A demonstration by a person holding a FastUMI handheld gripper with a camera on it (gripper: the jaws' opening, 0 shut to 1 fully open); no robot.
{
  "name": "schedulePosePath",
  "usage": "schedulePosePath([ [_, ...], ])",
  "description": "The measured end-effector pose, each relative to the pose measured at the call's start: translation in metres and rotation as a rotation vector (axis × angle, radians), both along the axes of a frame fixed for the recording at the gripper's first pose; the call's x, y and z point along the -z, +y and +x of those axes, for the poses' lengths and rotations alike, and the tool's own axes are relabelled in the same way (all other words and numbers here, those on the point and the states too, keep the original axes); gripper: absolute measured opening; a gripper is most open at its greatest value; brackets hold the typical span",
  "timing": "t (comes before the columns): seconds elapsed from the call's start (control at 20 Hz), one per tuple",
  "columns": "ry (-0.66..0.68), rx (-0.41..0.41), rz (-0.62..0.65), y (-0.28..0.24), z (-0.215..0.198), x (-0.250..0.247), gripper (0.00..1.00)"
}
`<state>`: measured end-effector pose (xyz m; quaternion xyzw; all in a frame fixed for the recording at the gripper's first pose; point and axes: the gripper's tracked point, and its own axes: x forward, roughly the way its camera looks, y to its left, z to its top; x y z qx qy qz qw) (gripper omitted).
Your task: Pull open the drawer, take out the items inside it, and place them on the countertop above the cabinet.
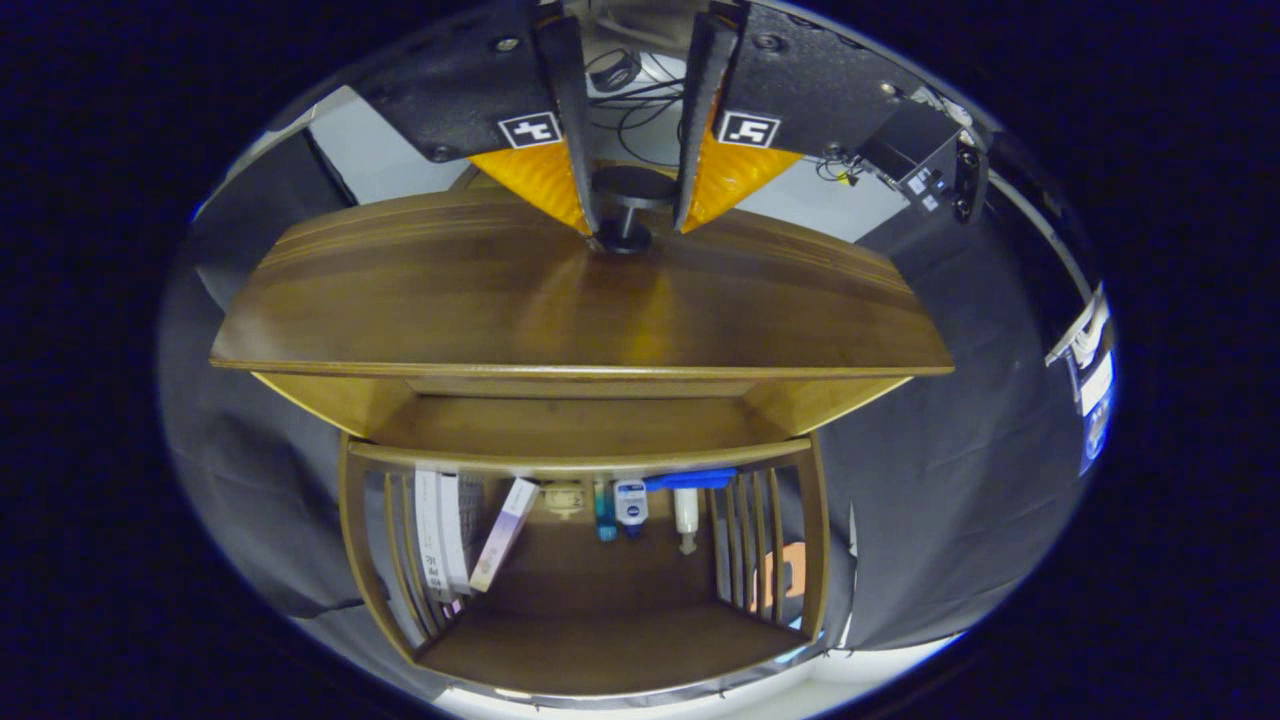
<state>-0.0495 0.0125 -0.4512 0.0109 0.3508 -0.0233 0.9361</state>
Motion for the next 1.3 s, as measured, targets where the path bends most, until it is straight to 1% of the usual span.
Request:
schedulePosePath([
  [0.05, 0.007, -0.006, 0.005, 0.002, -0.003, -0.006, 0.49],
  [0.15, 0.015, -0.044, 0.02, 0.007, -0.009, -0.024, 0.51],
  [0.25, 0.013, -0.085, 0.04, 0.012, -0.008, -0.049, 0.59],
  [0.35, 0.001, -0.107, 0.06, 0.014, 0.0, -0.076, 0.6],
  [0.45, 0.018, -0.133, 0.052, 0.012, 0.011, -0.095, 0.66],
  [0.65, 0.053, -0.163, 0.064, 0.01, 0.043, -0.117, 0.66],
  [0.75, 0.111, -0.175, 0.046, 0.006, 0.061, -0.114, 0.66],
  [0.9, 0.232, -0.153, 0.054, 0.0, 0.084, -0.097, 0.66],
  [1.0, 0.307, -0.156, 0.066, 0.001, 0.091, -0.085, 0.66],
  [1.15, 0.426, -0.138, 0.084, 0.001, 0.101, -0.059, 0.66],
  [1.3, 0.498, -0.122, 0.076, -0.003, 0.11, -0.038, 0.66],
])
